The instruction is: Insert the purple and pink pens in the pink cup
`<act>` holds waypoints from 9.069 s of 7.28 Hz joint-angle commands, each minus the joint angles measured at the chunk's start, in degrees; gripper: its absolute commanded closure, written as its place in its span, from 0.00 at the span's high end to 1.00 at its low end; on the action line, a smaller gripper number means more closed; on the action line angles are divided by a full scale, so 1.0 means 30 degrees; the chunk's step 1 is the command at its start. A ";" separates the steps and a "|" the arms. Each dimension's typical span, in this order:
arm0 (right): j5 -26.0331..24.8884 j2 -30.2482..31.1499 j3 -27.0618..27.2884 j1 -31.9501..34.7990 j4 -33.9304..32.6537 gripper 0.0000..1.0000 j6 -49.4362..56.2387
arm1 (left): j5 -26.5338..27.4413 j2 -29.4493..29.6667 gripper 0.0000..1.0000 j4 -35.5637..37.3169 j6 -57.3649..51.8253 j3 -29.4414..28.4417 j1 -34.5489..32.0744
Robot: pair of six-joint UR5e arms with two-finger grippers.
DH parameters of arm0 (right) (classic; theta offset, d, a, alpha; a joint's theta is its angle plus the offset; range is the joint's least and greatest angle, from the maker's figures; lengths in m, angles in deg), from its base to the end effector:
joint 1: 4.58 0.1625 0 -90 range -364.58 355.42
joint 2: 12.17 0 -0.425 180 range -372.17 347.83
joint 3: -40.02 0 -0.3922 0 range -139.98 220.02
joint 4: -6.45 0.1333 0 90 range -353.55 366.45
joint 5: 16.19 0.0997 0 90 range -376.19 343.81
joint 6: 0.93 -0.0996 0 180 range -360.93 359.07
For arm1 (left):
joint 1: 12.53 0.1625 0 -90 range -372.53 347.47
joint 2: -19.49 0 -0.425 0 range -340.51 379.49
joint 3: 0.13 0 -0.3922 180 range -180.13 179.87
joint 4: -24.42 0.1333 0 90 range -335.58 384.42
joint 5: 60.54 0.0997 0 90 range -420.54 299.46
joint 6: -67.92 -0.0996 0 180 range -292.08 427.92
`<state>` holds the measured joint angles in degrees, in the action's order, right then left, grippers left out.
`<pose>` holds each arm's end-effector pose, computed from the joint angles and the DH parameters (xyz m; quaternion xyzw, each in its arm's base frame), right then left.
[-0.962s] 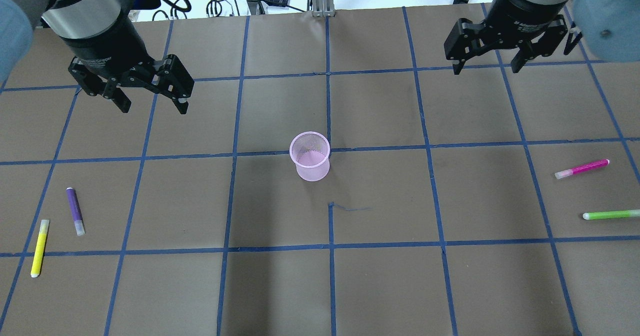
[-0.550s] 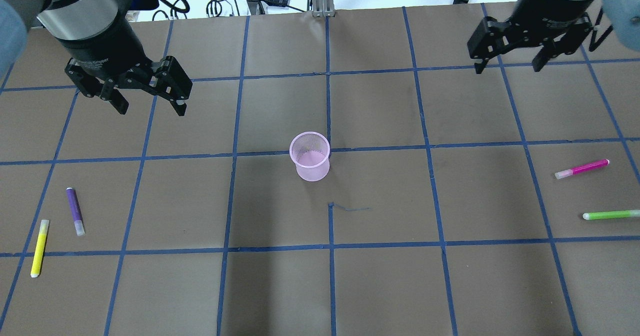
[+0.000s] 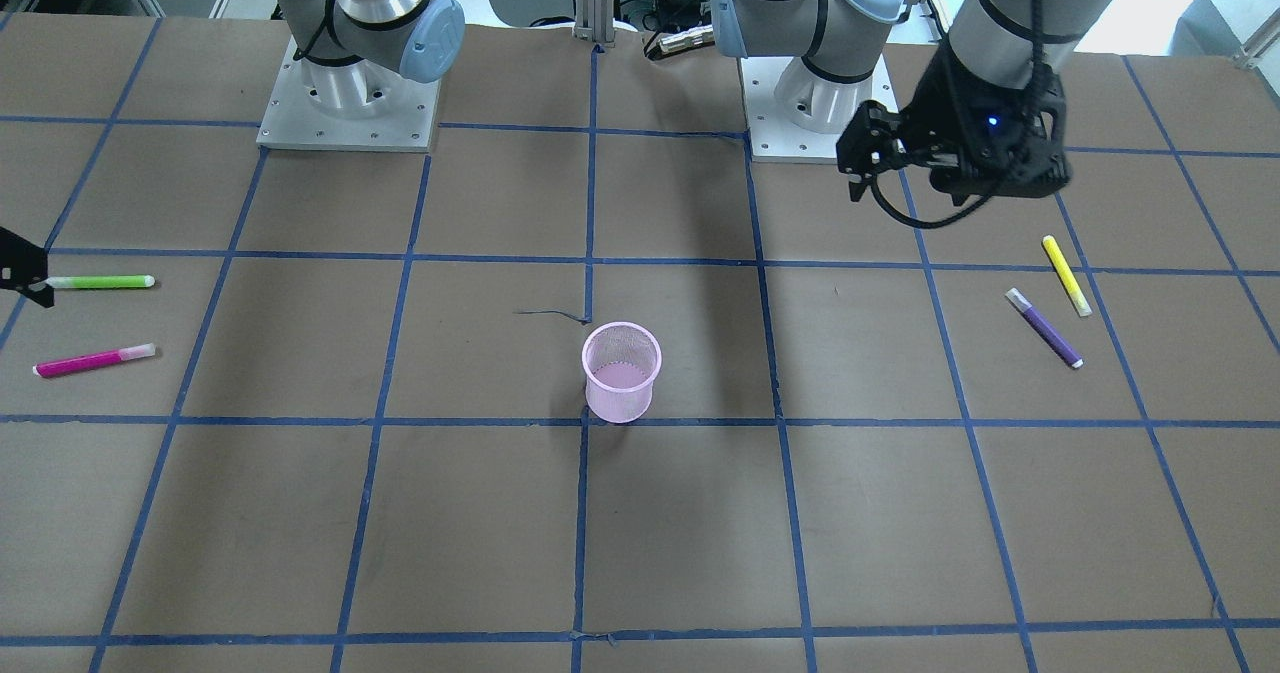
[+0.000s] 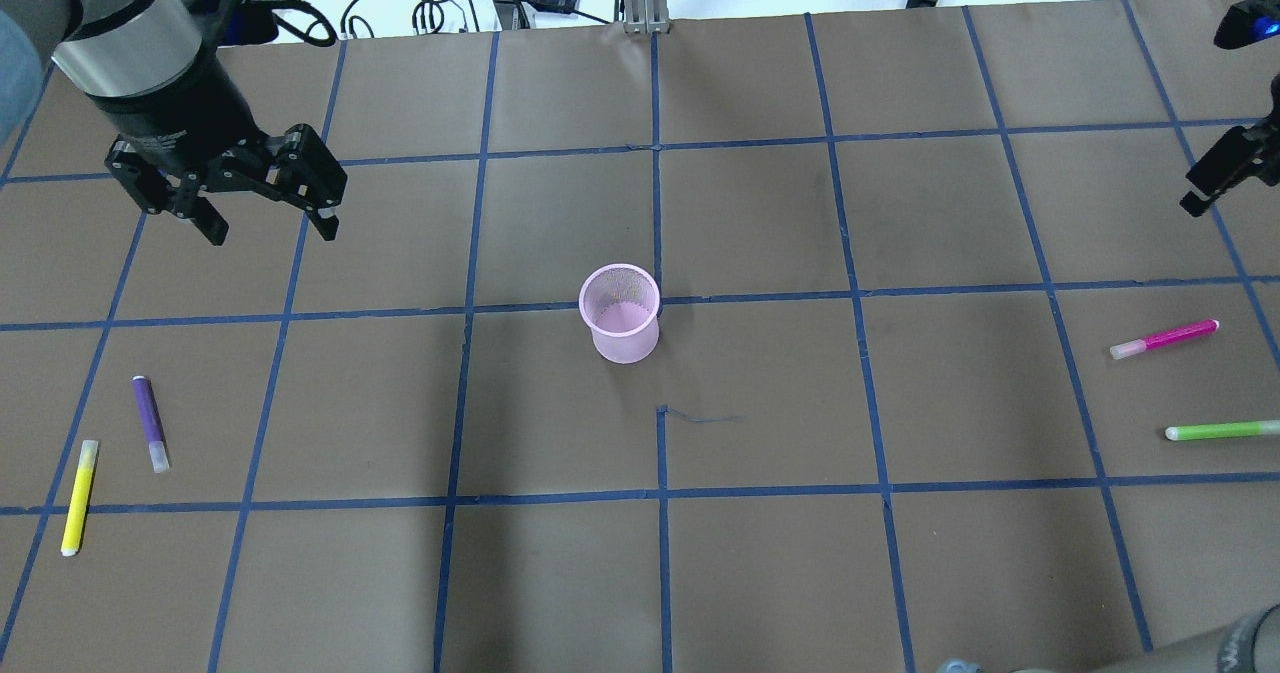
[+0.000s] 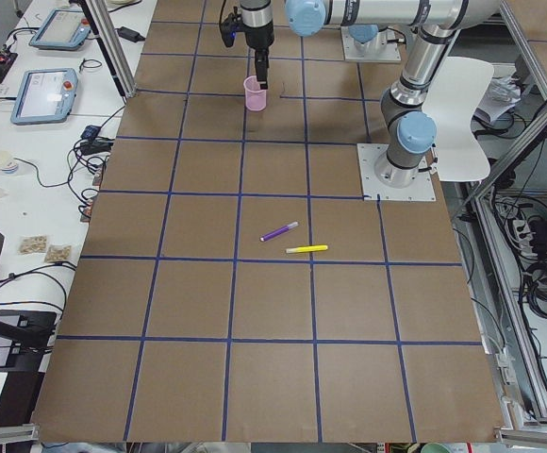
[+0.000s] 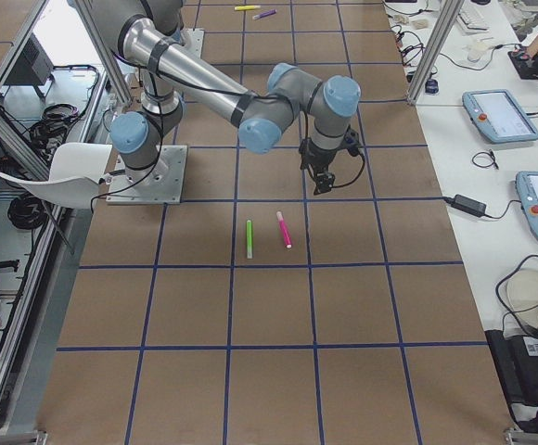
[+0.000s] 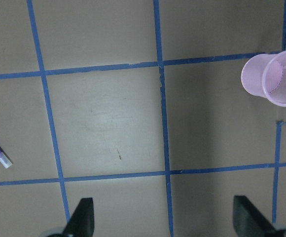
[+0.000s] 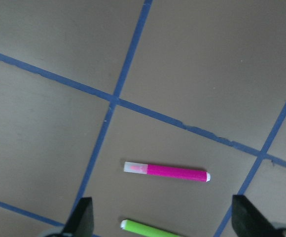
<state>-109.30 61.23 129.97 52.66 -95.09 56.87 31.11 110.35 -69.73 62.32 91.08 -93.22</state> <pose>-0.2106 -0.5637 0.3503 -0.2177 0.9747 0.0500 0.0120 -0.0500 -0.5013 0.4635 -0.0315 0.9979 0.0557 0.0072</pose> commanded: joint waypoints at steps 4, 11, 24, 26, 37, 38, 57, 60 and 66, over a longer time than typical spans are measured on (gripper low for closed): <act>0.4767 -0.2202 0.3463 -0.4047 -0.3200 1.00 2.2244 | 0.0094 0.1758 1.00 0.5090 -0.2465 0.2232 0.7312; 0.7517 -0.2965 0.4147 -0.4986 -0.3741 0.96 2.9129 | 0.0913 0.5188 1.00 1.3182 -0.4697 0.5574 0.9816; 0.4965 -0.3491 0.4381 -0.4929 -0.4737 0.75 3.2795 | 0.0974 0.7858 0.80 1.3980 -0.4551 0.5751 1.0491; 0.4965 -0.3609 0.4381 -0.4929 -0.4737 0.66 3.2708 | 0.0974 0.7945 0.67 1.3951 -0.4551 0.5780 1.0491; 0.5992 0.1066 0.4058 -0.1254 -0.2177 0.02 2.7217 | 0.0975 0.7449 0.00 1.3394 -0.4522 0.5284 1.0287; 0.6019 0.2412 0.4145 0.0503 -0.1434 0.02 2.4212 | 0.0713 0.7187 0.00 1.3336 -0.4696 0.4557 1.0228; -0.4322 -0.2112 0.0426 2.0821 -0.4765 0.17 0.2707 | -0.0755 0.6364 0.00 1.3072 -0.3848 0.2938 0.6800; -0.4293 -0.2378 0.0367 2.0882 -0.5058 0.28 0.2794 | -0.0755 0.6335 0.00 1.3072 -0.3848 0.2938 0.6800; -0.4235 -0.1304 -0.0158 2.0299 -0.5119 1.00 0.2678 | -0.0843 0.5898 0.00 1.3335 -0.3760 0.2385 0.5255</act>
<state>-122.17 54.96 130.29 114.62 -110.67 64.98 28.60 128.66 -30.02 50.90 99.13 -75.14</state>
